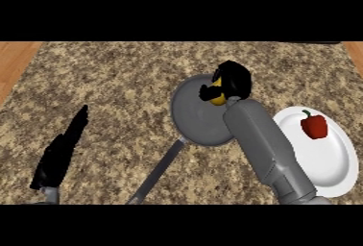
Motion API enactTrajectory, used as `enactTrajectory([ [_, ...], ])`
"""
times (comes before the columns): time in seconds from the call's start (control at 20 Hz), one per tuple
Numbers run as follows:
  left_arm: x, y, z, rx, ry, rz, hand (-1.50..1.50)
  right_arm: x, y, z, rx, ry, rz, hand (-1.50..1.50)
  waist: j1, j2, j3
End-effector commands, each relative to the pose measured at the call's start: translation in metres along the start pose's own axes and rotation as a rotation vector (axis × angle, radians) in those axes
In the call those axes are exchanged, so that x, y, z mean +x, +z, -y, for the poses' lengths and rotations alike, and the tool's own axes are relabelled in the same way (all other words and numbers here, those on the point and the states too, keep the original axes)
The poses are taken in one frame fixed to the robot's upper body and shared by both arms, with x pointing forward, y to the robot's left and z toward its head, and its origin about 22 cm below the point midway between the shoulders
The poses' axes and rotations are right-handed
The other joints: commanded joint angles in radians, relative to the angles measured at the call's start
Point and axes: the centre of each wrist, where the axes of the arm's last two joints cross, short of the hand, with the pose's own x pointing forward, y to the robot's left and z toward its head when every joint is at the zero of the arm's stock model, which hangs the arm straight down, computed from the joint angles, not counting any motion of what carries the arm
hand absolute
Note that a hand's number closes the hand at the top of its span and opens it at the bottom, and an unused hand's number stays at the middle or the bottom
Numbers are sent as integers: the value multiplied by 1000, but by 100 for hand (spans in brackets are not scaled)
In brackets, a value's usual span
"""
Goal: Pick the lemon from the plate and place it in the pan
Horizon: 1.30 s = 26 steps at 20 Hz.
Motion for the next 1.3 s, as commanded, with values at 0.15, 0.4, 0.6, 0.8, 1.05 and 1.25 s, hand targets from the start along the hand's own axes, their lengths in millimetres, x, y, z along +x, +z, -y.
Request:
enactTrajectory([
  [0.15,5,-5,16,-33,-13,30,0,-26,-12,-15,143,-340,-219,-150,46,11,2],
  [0.4,5,-12,10,-34,-5,13,0,-21,-17,-7,14,-523,-96,-150,30,9,2],
  [0.6,9,-7,10,-45,-4,24,0,-16,-21,2,-190,-619,-44,-150,24,6,2],
  [0.8,2,1,-6,-1,2,17,0,-17,-24,3,-324,-711,-111,-150,18,-1,1],
  [1.05,4,4,-7,25,3,-9,0,-62,-22,-2,-472,-808,-205,-150,-37,-13,1],
  [1.25,-14,10,-10,54,0,-42,0,-100,-16,2,-503,-851,-202,-150,-64,-22,-1],
])
